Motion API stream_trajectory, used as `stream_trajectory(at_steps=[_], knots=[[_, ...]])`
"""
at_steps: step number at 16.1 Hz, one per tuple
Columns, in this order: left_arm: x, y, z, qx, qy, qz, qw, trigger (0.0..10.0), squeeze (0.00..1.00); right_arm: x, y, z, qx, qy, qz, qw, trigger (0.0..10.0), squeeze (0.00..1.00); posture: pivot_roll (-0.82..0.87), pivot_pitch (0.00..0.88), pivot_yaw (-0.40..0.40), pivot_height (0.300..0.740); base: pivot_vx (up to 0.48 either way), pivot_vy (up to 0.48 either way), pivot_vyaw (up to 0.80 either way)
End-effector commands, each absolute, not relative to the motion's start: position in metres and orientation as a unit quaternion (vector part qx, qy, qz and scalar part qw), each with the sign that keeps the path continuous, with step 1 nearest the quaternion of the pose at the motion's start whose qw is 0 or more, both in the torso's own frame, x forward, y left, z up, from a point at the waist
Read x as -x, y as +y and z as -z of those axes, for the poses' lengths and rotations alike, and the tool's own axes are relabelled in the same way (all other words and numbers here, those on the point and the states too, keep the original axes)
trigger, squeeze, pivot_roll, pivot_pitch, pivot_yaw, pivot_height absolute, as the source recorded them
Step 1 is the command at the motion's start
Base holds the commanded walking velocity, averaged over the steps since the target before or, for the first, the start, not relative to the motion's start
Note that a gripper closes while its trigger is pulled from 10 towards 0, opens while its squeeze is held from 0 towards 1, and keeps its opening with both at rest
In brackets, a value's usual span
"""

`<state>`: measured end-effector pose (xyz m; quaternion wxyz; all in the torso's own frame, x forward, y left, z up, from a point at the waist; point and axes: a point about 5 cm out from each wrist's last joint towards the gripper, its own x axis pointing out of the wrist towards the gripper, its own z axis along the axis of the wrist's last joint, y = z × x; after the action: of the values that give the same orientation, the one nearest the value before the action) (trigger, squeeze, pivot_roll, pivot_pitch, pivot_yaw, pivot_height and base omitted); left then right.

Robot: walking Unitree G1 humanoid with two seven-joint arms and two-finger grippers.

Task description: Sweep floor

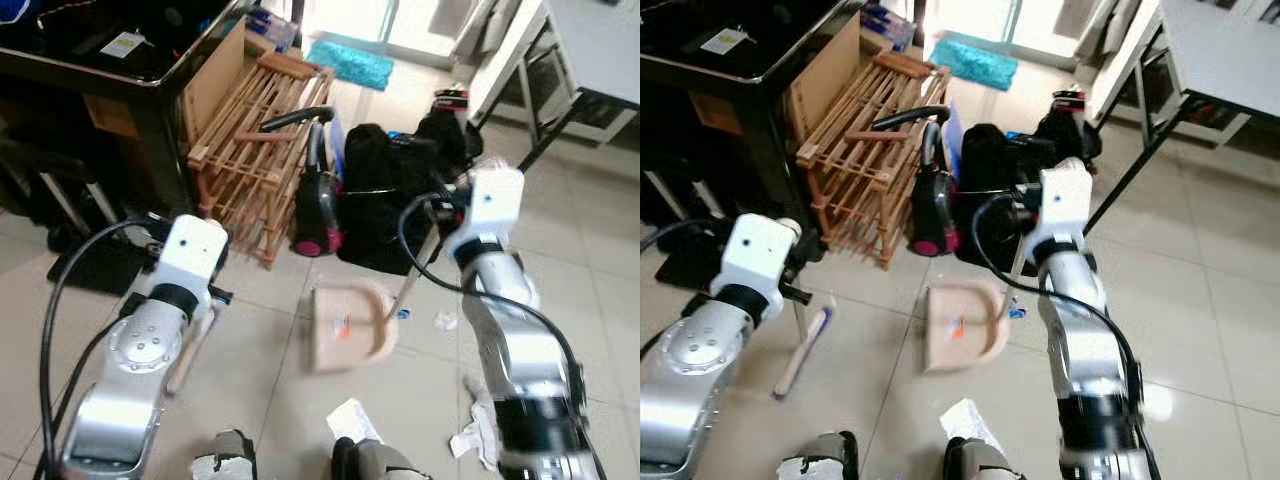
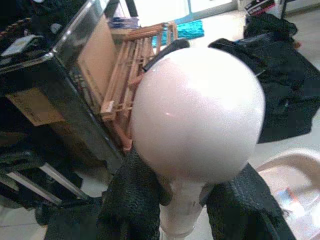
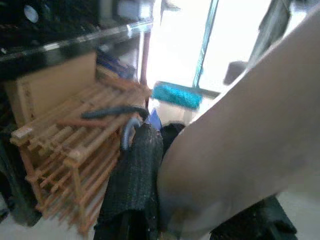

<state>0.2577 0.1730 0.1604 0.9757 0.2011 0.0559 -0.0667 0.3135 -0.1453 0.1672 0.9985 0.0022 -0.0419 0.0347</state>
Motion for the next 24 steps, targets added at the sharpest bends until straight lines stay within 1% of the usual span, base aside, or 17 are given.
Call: stream_trajectory(at_steps=[1,3,5,7,10,12,14,17,22,24], knots=[[-0.258,0.172,-0.161,-0.207,0.051,0.063,0.975,10.0,0.00,-0.307,-0.147,-0.171,-0.004,-0.029,-0.027,0.999,10.0,0.00,0.11,0.088,-0.111,0.740,0.000,0.000,-0.80],[-0.258,0.169,-0.163,-0.208,0.046,0.065,0.975,10.0,0.00,-0.296,-0.146,-0.166,-0.016,-0.001,-0.005,1.000,10.0,0.00,0.12,0.104,-0.113,0.740,0.000,0.000,-0.80],[-0.259,0.163,-0.165,-0.209,0.042,0.071,0.974,10.0,0.00,-0.290,-0.142,-0.162,-0.022,0.018,-0.014,1.000,10.0,0.00,0.13,0.118,-0.109,0.740,0.000,0.000,-0.80],[-0.258,0.162,-0.165,-0.191,0.043,0.071,0.978,10.0,0.00,-0.288,-0.143,-0.162,-0.020,0.023,-0.010,0.999,10.0,0.00,0.13,0.121,-0.108,0.740,0.000,0.000,-0.80],[-0.254,0.162,-0.163,-0.194,0.048,0.072,0.977,10.0,0.00,-0.285,-0.144,-0.162,-0.025,0.036,-0.007,0.999,10.0,0.00,0.13,0.134,-0.120,0.740,0.000,0.000,-0.80],[-0.252,0.165,-0.164,-0.191,0.047,0.066,0.978,10.0,0.00,-0.286,-0.140,-0.166,-0.046,0.033,-0.021,0.998,10.0,0.00,0.14,0.141,-0.129,0.740,0.000,0.000,-0.80],[-0.252,0.166,-0.166,-0.188,0.045,0.063,0.979,10.0,0.00,-0.288,-0.135,-0.170,-0.051,0.029,-0.035,0.998,10.0,0.00,0.15,0.144,-0.133,0.740,0.000,0.131,0.00],[-0.253,0.168,-0.168,-0.188,0.043,0.059,0.979,10.0,0.00,-0.294,-0.127,-0.178,-0.062,0.020,-0.056,0.996,10.0,0.00,0.15,0.151,-0.137,0.740,0.000,0.414,0.00],[-0.251,0.174,-0.168,-0.192,0.048,0.050,0.979,10.0,0.00,-0.295,-0.125,-0.183,-0.071,0.015,-0.063,0.995,10.0,0.00,0.15,0.159,-0.149,0.740,0.000,0.447,0.00],[-0.250,0.175,-0.170,-0.193,0.049,0.049,0.979,10.0,0.00,-0.295,-0.128,-0.183,-0.074,0.012,-0.047,0.996,10.0,0.00,0.16,0.160,-0.141,0.740,0.000,0.448,0.00]])
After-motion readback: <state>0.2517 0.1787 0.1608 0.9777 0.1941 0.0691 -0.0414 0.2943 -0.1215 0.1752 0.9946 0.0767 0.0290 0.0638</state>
